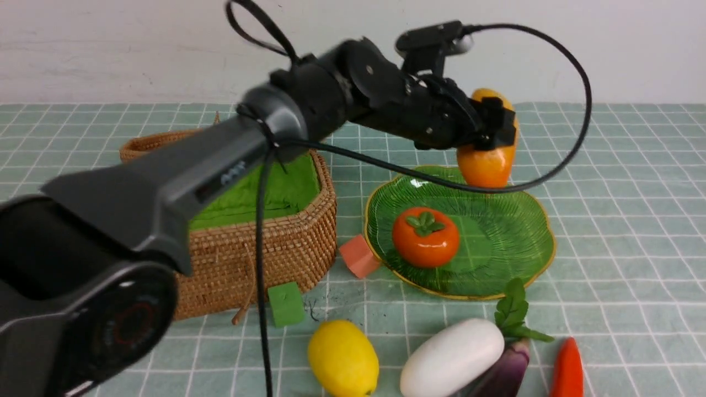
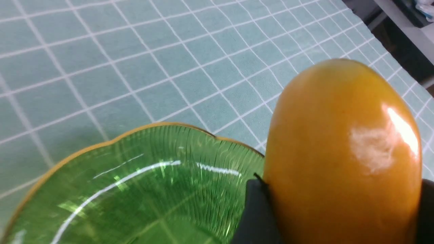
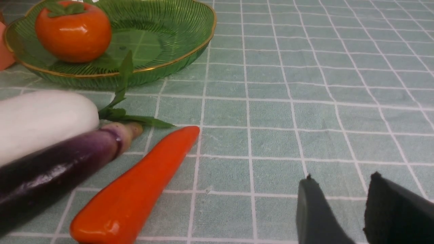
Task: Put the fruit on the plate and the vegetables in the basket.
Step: Grab the mango with your left arm and place it on the right plate, then grab a potato with your left arm and place it in the basket on the left
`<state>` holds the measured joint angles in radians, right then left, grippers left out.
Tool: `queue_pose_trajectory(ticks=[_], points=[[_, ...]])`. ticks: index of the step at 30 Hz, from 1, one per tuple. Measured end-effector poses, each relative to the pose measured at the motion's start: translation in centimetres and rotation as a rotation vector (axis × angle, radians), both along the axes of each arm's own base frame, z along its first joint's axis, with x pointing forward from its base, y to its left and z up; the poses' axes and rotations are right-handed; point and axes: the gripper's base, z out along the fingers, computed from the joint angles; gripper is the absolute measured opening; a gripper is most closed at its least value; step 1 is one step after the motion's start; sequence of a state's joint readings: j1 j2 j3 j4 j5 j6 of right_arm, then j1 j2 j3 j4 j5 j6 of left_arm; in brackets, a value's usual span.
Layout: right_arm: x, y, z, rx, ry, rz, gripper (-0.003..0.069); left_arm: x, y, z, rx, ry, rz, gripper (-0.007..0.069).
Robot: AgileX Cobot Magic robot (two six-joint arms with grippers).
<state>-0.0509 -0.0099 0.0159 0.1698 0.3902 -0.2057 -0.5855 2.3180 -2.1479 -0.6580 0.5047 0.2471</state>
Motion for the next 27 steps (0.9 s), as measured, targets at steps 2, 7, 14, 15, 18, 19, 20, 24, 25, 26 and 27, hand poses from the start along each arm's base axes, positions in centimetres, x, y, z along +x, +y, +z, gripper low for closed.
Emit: queue_pose_trajectory(ticks=[2,7,14,15,18,19,20,24,25,26,27], points=[[0.0,0.0,0.0,0.000,0.000,0.000,0.0241,0.4,-0.5,-1.6,0.006,0.024,0.005,0.0510],[0.0,0.0,0.0,0.000,0.000,0.000,0.0241,0.6,-0.7,-3.9,0.034,0.072,-0.002,0.0522],[0.0,0.0,0.0,0.000,0.000,0.000,0.0241,0.5,-0.2,-3.3,0.048,0.099,-0.026,0.0629],[0.0,0.0,0.0,0.000,0.000,0.000,0.0241,0.5,-0.1,-3.2,0.051,0.098,-0.027,0.0630],[0.0,0.0,0.0,0.000,0.000,0.000,0.0241,0.3,1.3,-1.2,0.075,0.105,-0.045,0.0630],[0.0,0.0,0.0,0.000,0.000,0.000,0.0241,-0.1,1.9,0.0,0.094,0.100,-0.059,0.0627],[0.0,0.0,0.0,0.000,0.000,0.000,0.0241,-0.4,2.8,1.6,0.110,0.088,-0.068,0.0624],[0.0,0.0,0.0,0.000,0.000,0.000,0.0241,-2.7,6.0,7.2,0.217,0.056,-0.114,0.0608],[0.0,0.0,0.0,0.000,0.000,0.000,0.0241,-3.6,6.9,8.5,0.263,0.058,-0.131,0.0603],[0.0,0.0,0.0,0.000,0.000,0.000,0.0241,-4.2,7.6,9.4,0.306,0.048,-0.134,0.0599],[0.0,0.0,0.0,0.000,0.000,0.000,0.0241,-5.7,9.1,11.5,0.396,0.033,-0.143,0.0594]])
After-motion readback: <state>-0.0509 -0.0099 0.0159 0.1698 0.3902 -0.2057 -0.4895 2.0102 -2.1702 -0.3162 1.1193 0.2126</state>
